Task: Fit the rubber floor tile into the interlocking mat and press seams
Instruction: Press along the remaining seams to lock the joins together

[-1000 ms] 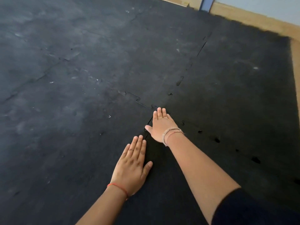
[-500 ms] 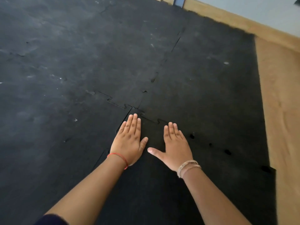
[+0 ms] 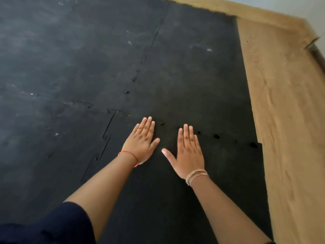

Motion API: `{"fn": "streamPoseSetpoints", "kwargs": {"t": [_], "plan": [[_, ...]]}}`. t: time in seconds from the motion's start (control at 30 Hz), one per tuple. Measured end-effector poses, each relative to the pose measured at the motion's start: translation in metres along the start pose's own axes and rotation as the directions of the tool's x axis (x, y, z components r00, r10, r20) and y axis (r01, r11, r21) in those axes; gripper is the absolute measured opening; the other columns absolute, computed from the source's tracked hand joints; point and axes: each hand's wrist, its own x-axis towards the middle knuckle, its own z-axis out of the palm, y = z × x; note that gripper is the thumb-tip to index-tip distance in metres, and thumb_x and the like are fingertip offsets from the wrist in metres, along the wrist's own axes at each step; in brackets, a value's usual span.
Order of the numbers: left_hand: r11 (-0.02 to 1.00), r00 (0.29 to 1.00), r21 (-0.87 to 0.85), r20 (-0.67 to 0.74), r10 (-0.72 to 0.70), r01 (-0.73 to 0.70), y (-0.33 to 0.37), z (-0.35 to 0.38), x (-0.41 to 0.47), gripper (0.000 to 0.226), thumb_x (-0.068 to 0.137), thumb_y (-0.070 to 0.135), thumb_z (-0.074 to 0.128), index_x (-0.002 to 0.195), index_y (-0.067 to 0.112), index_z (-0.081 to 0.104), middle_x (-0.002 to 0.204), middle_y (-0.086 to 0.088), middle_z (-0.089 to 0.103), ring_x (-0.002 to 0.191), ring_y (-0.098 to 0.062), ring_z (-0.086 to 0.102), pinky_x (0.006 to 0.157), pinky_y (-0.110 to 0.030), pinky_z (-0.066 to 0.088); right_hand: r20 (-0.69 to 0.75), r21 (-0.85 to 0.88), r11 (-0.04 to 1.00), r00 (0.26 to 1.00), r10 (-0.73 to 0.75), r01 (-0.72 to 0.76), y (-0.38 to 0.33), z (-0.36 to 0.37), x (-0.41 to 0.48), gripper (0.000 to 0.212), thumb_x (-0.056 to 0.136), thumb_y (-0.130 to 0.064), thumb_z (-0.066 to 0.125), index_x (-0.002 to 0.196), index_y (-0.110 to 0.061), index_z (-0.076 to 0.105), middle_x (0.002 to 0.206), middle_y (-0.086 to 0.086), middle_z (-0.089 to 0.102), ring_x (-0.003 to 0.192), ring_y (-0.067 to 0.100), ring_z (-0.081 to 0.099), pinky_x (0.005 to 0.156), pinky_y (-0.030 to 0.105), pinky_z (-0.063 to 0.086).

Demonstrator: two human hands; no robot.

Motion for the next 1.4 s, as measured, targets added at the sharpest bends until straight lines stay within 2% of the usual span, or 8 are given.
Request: {"fn": "streamPoseSetpoints", "kwargs": {"t": [0.13, 0.27, 0.43, 0.63, 0.77, 1.03, 1.23, 1.4], "plan": [[1.000, 0.992, 0.006, -0.124, 0.014, -0.013, -0.001, 0.013, 0.010, 0.056, 0.095, 0.044, 0.009, 0.137, 0.018, -0.017, 0.148, 0.003, -0.021, 0.132, -0.008, -0.026, 0.108, -0.025, -0.016, 0.046, 0.012, 1.000, 0.999, -0.003, 0.003, 0.002, -0.001, 0.008, 0.093, 0.079, -0.071, 0.007, 0.143, -0.004, -0.009, 0.156, 0.016, -0.011, 0.143, 0.026, -0.014, 0.112, 0.037, -0.010], [0.999, 0.995, 0.042, -0.103, -0.003, 0.008, -0.003, 0.017, 0.010, 0.055, 0.095, 0.044, 0.007, 0.136, 0.019, -0.019, 0.147, 0.004, -0.022, 0.132, -0.009, -0.027, 0.109, -0.025, -0.016, 0.215, 0.011, 0.999, 0.976, -0.039, 0.037, 0.007, -0.015, 0.018, 0.097, 0.082, -0.071, 0.025, 0.144, -0.003, -0.006, 0.156, 0.017, -0.008, 0.144, 0.027, -0.009, 0.115, 0.039, -0.002], [0.998, 0.998, 0.056, -0.059, -0.012, 0.015, 0.002, 0.006, 0.011, 0.057, 0.096, 0.043, 0.012, 0.136, 0.016, -0.019, 0.151, -0.001, -0.019, 0.133, -0.011, -0.025, 0.111, -0.026, -0.012, 0.356, 0.005, 0.995, 0.929, -0.099, 0.104, 0.015, -0.036, 0.024, 0.102, 0.081, -0.073, 0.030, 0.144, -0.002, -0.008, 0.156, 0.017, -0.011, 0.144, 0.029, -0.009, 0.115, 0.040, 0.003], [0.998, 0.996, 0.054, -0.085, -0.032, 0.036, 0.006, 0.009, 0.012, 0.061, 0.096, 0.041, 0.019, 0.142, 0.011, -0.007, 0.154, -0.004, -0.011, 0.137, -0.011, -0.017, 0.112, -0.028, -0.008, 0.226, 0.109, 0.989, 0.966, -0.127, 0.104, 0.019, -0.018, 0.016, 0.100, 0.082, -0.071, 0.032, 0.143, -0.006, -0.013, 0.155, 0.011, -0.018, 0.142, 0.024, -0.018, 0.115, 0.038, -0.006], [0.996, 0.997, 0.057, -0.013, -0.072, 0.073, 0.043, 0.015, 0.002, 0.066, 0.096, 0.044, 0.019, 0.142, 0.007, -0.010, 0.153, -0.011, -0.015, 0.139, -0.018, -0.017, 0.111, -0.030, -0.009, 0.125, 0.120, 0.993, 0.992, -0.017, 0.002, 0.046, -0.011, -0.006, 0.100, 0.081, -0.073, 0.028, 0.143, -0.005, -0.013, 0.154, 0.012, -0.021, 0.141, 0.024, -0.021, 0.113, 0.036, -0.010], [0.994, 0.991, 0.091, -0.111, 0.074, -0.064, 0.084, 0.040, 0.019, 0.060, 0.093, 0.045, 0.008, 0.133, 0.013, -0.022, 0.143, -0.002, -0.028, 0.130, -0.014, -0.029, 0.108, -0.030, -0.016, 0.184, 0.060, 0.998, 0.982, -0.033, 0.022, 0.082, -0.012, -0.006, 0.117, 0.067, -0.085, 0.032, 0.145, -0.007, -0.009, 0.156, 0.011, -0.014, 0.143, 0.023, -0.015, 0.113, 0.036, -0.008], [0.992, 0.997, 0.101, 0.013, 0.075, -0.075, 0.084, 0.030, 0.021, 0.061, 0.095, 0.045, 0.011, 0.132, 0.014, -0.026, 0.143, -0.003, -0.031, 0.129, -0.014, -0.032, 0.107, -0.029, -0.016, 0.287, 0.105, 0.994, 0.957, -0.047, 0.018, 0.088, -0.025, 0.000, 0.114, 0.071, -0.079, 0.042, 0.145, -0.009, -0.008, 0.156, 0.008, -0.015, 0.143, 0.020, -0.015, 0.115, 0.036, -0.004], [0.990, 0.994, 0.100, -0.026, 0.102, -0.099, 0.094, 0.027, 0.026, 0.062, 0.097, 0.040, 0.015, 0.140, 0.007, -0.016, 0.151, -0.010, -0.021, 0.131, -0.013, -0.027, 0.107, -0.028, -0.016, 0.018, 0.150, 0.986, 0.997, 0.075, -0.076, 0.102, -0.006, -0.027, 0.106, 0.073, -0.081, 0.022, 0.143, -0.011, -0.014, 0.152, 0.005, -0.024, 0.138, 0.019, -0.027, 0.112, 0.034, -0.014]]}}
